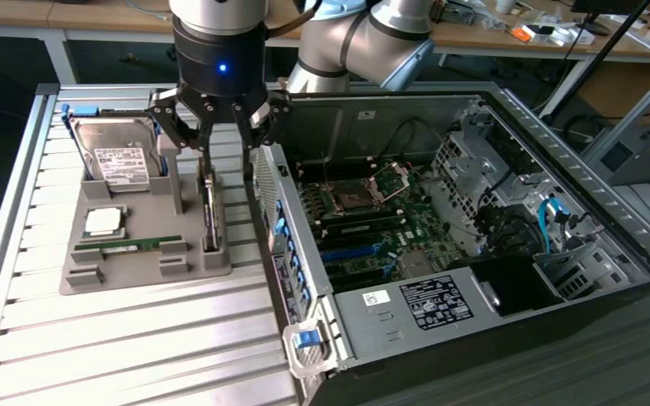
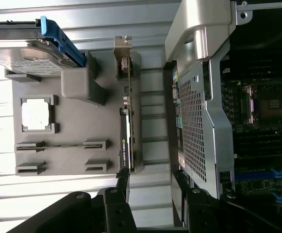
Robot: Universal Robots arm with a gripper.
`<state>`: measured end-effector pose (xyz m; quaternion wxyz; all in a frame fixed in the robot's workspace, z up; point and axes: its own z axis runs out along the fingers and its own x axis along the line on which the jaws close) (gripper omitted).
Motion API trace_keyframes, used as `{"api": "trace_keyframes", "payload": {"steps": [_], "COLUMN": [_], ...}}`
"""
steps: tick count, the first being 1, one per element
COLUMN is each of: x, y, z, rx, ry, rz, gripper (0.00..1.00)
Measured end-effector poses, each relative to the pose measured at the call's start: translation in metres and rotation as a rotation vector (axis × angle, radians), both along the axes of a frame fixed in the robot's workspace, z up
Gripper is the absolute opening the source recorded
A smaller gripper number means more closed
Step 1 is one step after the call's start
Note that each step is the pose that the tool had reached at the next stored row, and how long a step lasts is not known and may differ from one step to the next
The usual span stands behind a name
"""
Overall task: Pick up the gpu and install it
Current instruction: 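Pick up the gpu and move the gpu toward the slot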
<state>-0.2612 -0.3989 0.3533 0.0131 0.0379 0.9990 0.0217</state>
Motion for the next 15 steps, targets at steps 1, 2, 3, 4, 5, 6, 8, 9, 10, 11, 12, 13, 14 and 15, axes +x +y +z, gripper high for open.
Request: {"api": "trace_keyframes", "payload": {"steps": [1, 2, 3, 4, 5, 6, 8, 9, 10, 11, 12, 13, 14, 15], "x": [0.0000, 0.0000, 0.0000, 0.0000, 0.0000, -0.0001, -0.0001, -0.0001, -0.0001, -0.0001, -0.0001, -0.0001, -0.0001, -0.0001], "y": [0.0000, 0.0000, 0.0000, 0.0000, 0.0000, 0.0000, 0.0000, 0.0000, 0.0000, 0.0000, 0.0000, 0.0000, 0.0000, 0.0000], "z": [-0.0003, -0.0007, -0.0010, -0.0012, -0.0015, -0.0017, -0.0024, -0.0026, -0.0029, -0.0031, -0.0033, -0.0035, -0.0037, -0.0039], "rx": [-0.0001, -0.0001, -0.0001, 0.0000, 0.0000, -0.0001, 0.0000, -0.0001, 0.0000, -0.0001, 0.0000, 0.0000, -0.0001, 0.0000], "ry": [0.0000, 0.0000, 0.0000, 0.0000, 0.0000, 0.0000, 0.0000, 0.0000, 0.0001, 0.0000, 0.0000, 0.0000, 0.0000, 0.0000], "rz": [0.000, 0.000, 0.000, 0.000, 0.000, 0.000, 0.000, 0.000, 0.000, 0.000, 0.000, 0.000, 0.000, 0.000], "gripper": [0.48, 0.48, 0.48, 0.48, 0.48, 0.48, 0.48, 0.48, 0.48, 0.48, 0.48, 0.48, 0.48, 0.48]}}
